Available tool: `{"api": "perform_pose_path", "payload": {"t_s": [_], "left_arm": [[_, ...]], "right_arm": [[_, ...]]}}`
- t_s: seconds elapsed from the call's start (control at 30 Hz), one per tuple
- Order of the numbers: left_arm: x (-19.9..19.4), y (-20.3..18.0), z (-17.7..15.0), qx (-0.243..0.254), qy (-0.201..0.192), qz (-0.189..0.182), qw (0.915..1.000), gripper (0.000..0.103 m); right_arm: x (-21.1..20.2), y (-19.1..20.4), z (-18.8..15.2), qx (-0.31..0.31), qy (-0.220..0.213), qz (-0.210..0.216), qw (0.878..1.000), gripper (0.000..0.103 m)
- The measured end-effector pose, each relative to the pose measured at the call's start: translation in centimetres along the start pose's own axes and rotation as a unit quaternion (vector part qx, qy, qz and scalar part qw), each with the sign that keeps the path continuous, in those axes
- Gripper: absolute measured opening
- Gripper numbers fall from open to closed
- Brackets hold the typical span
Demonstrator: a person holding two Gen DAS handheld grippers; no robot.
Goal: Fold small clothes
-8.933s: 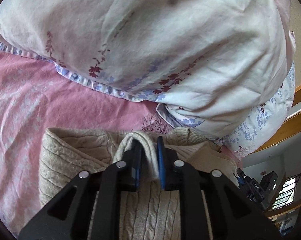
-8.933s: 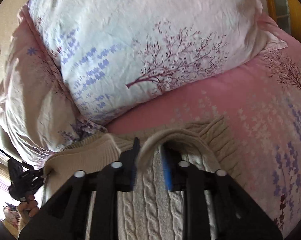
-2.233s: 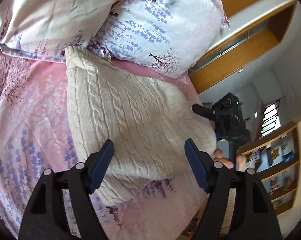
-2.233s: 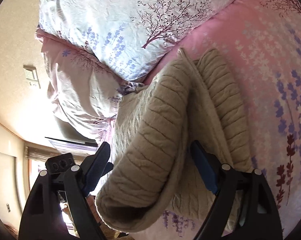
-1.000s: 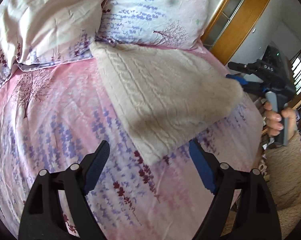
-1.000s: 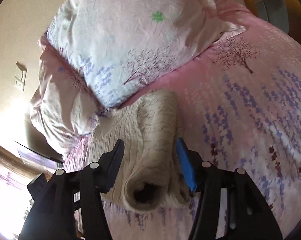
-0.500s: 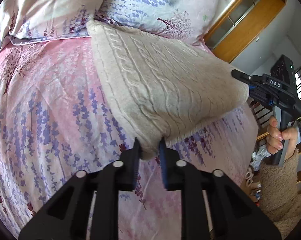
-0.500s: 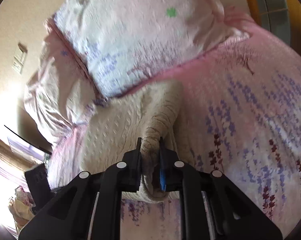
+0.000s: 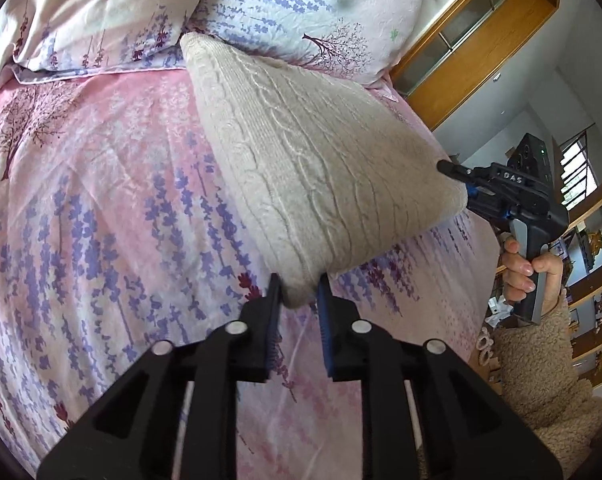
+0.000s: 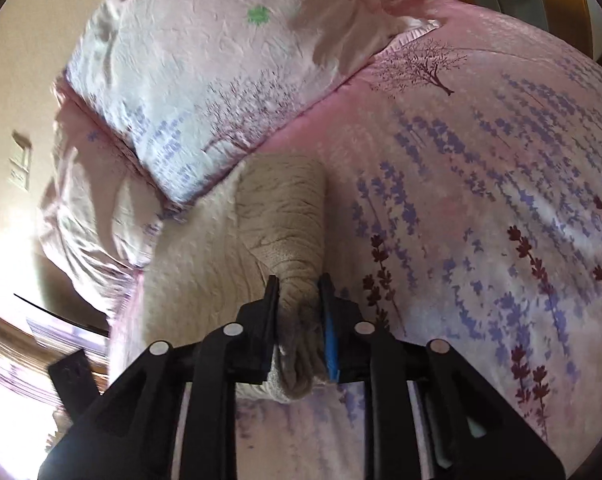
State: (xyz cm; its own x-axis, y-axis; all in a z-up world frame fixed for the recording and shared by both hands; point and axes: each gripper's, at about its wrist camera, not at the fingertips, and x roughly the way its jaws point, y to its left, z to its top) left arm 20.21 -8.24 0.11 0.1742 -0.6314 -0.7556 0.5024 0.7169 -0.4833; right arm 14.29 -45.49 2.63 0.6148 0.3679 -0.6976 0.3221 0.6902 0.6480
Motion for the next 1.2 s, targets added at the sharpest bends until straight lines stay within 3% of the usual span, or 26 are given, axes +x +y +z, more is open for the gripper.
{"api": "perform_pose_path", "payload": {"t_s": [0.1,0.2,0.53,0.57,0.6,0.67,0.8,0.87,0.9,0.97,1.03,1.07,1.13,1.17,1.2], "left_arm": [[-0.3,0.3,0.0,-0.019,-0.001,-0.012,0.9998,0.053],[-0.8,0.6,0.3,-0.04,-0.013,-0.039,0.9984,0.057],[0.3,0.4,2.2,-0.047,-0.001,0.004,0.9989,0.057],[0.4,0.4,2.4,-0.046,0.0,0.01,0.9989,0.057],[0.5,0.2,2.5,-0.044,0.001,0.019,0.9989,0.057],[0.5,-0.3,2.7,-0.03,-0.002,0.043,0.9986,0.057],[0.6,-1.5,3.1,-0.004,-0.005,0.082,0.9966,0.057],[0.8,-1.8,3.3,0.001,-0.005,0.097,0.9953,0.057],[0.8,-2.0,3.4,0.004,-0.005,0.105,0.9945,0.057],[0.9,-2.1,3.4,0.007,-0.005,0.115,0.9933,0.058],[0.9,-2.1,3.4,0.008,-0.005,0.116,0.9932,0.058],[0.9,-2.1,3.4,0.009,-0.005,0.116,0.9932,0.058],[0.9,-1.9,3.3,0.004,-0.004,0.112,0.9937,0.059],[0.8,-1.8,3.4,0.0,-0.003,0.107,0.9943,0.059],[0.8,-1.6,3.4,-0.006,-0.002,0.101,0.9949,0.059]], "right_arm": [[-1.1,-0.6,0.9,0.034,-0.006,0.032,0.999,0.045],[-0.2,-0.6,1.8,0.046,0.001,0.034,0.998,0.046],[5.2,-0.2,4.4,0.06,0.036,0.025,0.997,0.045],[5.4,-0.3,4.6,0.059,0.03,0.023,0.998,0.041],[5.5,-0.3,4.7,0.053,0.024,0.021,0.998,0.027],[5.4,0.3,4.8,0.024,0.008,0.018,1.0,0.013],[3.6,1.6,5.4,-0.023,-0.047,0.002,0.999,0.009],[3.4,1.7,5.8,-0.031,-0.063,-0.026,0.997,0.008],[3.6,1.5,6.0,-0.032,-0.064,-0.046,0.996,0.0],[4.1,0.7,6.2,-0.029,-0.052,-0.078,0.995,0.0],[4.0,0.0,5.7,-0.01,-0.023,-0.041,0.999,0.001],[3.5,0.0,5.2,-0.009,-0.017,-0.035,0.999,0.007],[2.3,0.1,4.3,-0.015,-0.013,-0.024,1.0,0.034],[1.3,0.1,3.9,-0.009,-0.015,-0.016,1.0,0.064],[0.4,0.0,3.5,-0.003,-0.016,-0.006,1.0,0.069]]}}
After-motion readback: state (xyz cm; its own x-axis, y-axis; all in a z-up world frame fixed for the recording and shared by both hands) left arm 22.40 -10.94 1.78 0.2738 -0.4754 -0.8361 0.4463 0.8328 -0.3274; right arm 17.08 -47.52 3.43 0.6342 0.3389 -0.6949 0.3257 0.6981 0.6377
